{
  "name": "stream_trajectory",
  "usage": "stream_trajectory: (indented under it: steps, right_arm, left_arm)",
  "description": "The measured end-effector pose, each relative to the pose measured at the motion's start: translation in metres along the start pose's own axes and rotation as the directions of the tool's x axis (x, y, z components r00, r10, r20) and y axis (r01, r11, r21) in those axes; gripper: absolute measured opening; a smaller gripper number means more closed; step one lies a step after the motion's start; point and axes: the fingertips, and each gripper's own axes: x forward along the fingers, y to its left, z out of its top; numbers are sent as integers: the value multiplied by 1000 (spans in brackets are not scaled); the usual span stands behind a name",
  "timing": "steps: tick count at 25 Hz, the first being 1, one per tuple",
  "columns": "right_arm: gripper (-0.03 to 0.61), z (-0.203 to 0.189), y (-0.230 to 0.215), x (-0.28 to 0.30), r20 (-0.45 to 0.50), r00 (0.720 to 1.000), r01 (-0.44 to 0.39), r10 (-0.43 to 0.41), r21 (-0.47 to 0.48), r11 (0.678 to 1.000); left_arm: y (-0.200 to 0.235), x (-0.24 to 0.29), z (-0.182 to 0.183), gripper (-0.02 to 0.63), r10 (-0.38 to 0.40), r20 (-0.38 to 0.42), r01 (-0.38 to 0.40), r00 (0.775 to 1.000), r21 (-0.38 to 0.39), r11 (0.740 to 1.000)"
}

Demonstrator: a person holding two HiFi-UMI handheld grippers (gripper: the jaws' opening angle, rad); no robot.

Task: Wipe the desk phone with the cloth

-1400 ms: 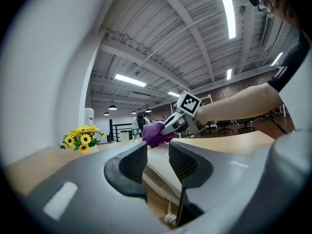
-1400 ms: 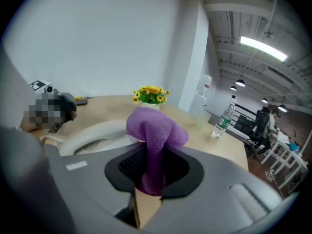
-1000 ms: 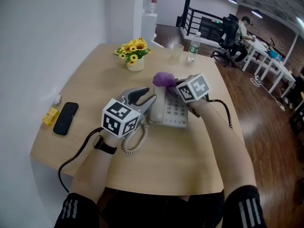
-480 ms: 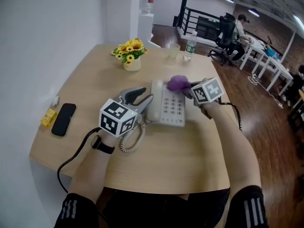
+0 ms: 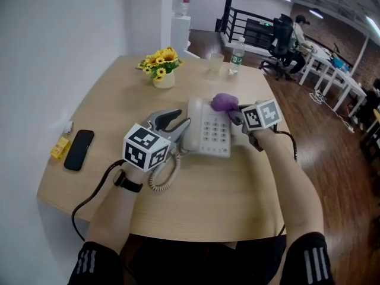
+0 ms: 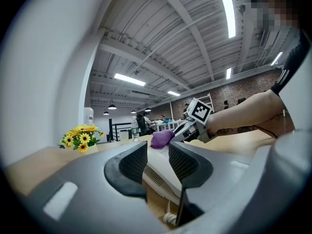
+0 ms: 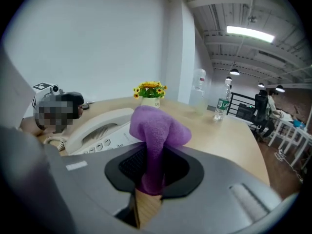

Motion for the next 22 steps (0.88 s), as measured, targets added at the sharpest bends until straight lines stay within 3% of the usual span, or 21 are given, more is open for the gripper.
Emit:
stream_trajectory:
  steps: [17, 22]
  right_arm:
    - [75, -67, 84, -53, -6, 990, -143, 144, -120, 982]
    - [75, -84, 107, -67, -67, 977, -211, 202, -183, 960]
  left_arm:
    - [-4, 1, 0, 130, -10, -5, 10, 1000, 10, 1000]
    - [-5, 3, -3, 130, -11, -14, 12, 1000, 10, 1000]
